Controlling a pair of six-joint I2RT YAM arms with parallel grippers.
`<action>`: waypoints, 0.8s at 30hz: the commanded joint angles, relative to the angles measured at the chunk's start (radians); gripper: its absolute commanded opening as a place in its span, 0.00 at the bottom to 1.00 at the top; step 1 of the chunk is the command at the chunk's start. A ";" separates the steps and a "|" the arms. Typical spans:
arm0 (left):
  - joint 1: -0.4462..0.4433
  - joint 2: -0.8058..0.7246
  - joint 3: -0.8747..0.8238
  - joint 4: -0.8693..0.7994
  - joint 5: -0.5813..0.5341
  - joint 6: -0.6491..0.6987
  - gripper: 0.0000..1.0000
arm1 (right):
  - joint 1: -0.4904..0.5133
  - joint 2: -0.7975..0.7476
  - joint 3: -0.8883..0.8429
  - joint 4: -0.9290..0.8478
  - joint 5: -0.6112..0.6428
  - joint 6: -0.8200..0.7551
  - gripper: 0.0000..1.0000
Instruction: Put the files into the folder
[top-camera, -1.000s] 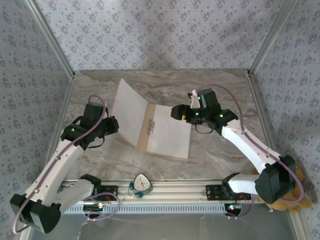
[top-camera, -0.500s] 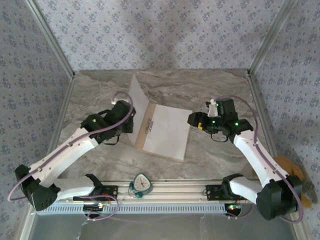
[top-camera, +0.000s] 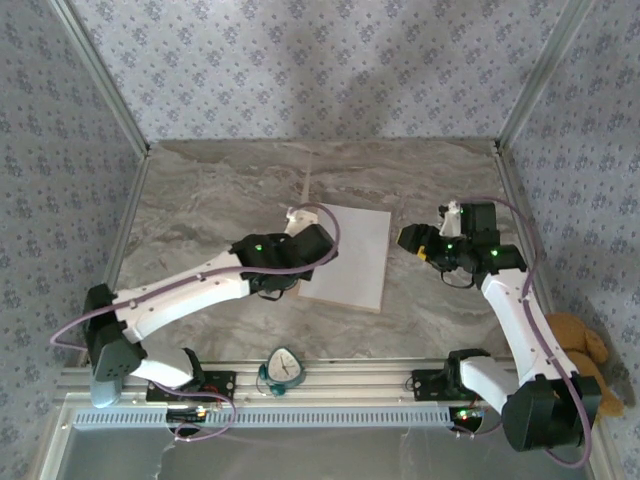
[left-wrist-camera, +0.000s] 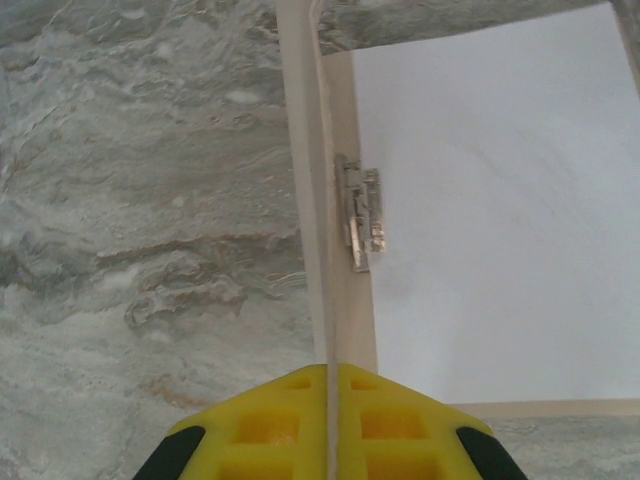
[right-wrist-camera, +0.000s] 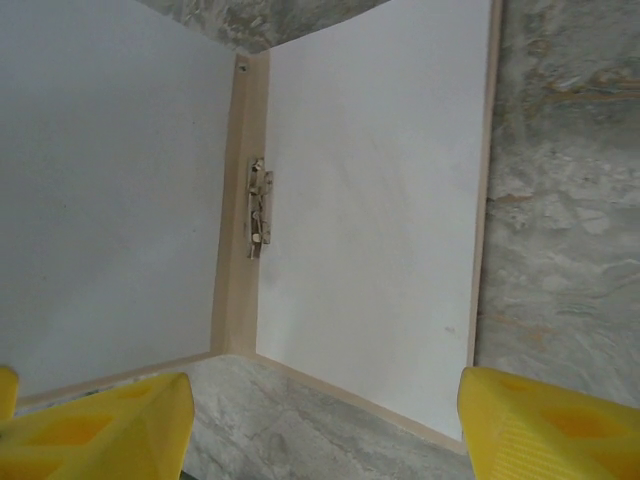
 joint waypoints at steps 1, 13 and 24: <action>-0.045 0.076 0.070 0.006 -0.005 0.031 0.08 | -0.030 -0.021 -0.018 -0.051 -0.014 -0.021 0.72; -0.152 0.427 0.337 -0.031 0.043 0.024 0.07 | -0.145 -0.049 -0.051 -0.089 0.004 -0.032 0.73; -0.151 0.707 0.613 -0.157 0.023 -0.079 0.06 | -0.250 -0.067 -0.122 -0.091 -0.016 -0.021 0.74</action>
